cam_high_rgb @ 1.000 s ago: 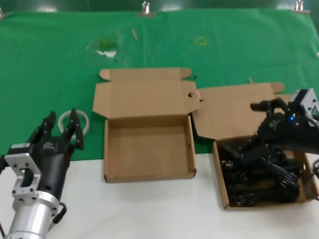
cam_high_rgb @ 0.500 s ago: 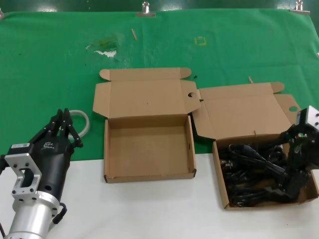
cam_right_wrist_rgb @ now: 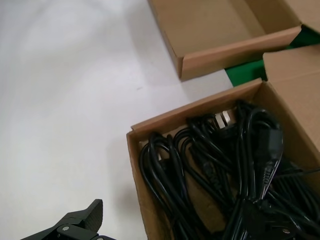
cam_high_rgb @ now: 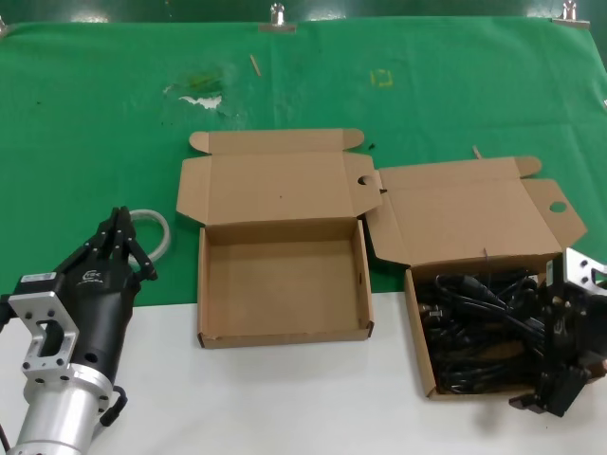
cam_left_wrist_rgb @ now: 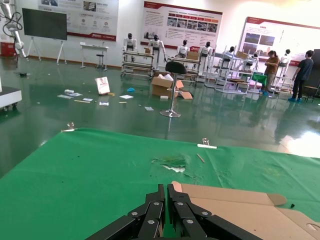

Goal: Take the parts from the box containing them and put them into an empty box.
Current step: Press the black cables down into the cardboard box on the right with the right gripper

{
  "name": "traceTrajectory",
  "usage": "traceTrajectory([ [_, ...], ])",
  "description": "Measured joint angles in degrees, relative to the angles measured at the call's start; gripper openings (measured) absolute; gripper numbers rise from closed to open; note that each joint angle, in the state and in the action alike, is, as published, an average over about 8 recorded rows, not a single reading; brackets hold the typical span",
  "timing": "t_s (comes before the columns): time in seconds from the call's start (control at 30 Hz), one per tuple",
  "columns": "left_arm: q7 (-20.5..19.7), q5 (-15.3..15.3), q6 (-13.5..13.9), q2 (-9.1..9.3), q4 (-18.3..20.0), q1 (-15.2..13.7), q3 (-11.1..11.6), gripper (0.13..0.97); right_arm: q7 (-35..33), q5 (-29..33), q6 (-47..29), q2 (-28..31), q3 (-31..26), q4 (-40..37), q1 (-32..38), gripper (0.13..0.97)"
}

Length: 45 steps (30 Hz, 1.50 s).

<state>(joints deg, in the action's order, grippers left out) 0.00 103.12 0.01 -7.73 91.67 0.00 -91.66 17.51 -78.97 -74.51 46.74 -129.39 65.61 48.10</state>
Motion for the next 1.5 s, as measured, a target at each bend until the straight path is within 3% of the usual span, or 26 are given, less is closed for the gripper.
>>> traceTrajectory([
  [0.6,0.00,0.00,0.00,0.00,0.00,0.00,0.00,0.156,-7.46,4.66,0.90,-6.99,1.85,-14.70,5.59,0.966],
  [1.1,0.00,0.00,0.00,0.00,0.00,0.00,0.00,0.156,-8.92,6.37,2.09,-9.58,2.95,-17.89,6.69,0.931],
  [1.5,-0.01,0.00,0.00,0.00,0.00,0.00,0.00,0.156,-9.80,6.45,2.01,-9.86,3.69,-16.74,5.70,0.765],
])
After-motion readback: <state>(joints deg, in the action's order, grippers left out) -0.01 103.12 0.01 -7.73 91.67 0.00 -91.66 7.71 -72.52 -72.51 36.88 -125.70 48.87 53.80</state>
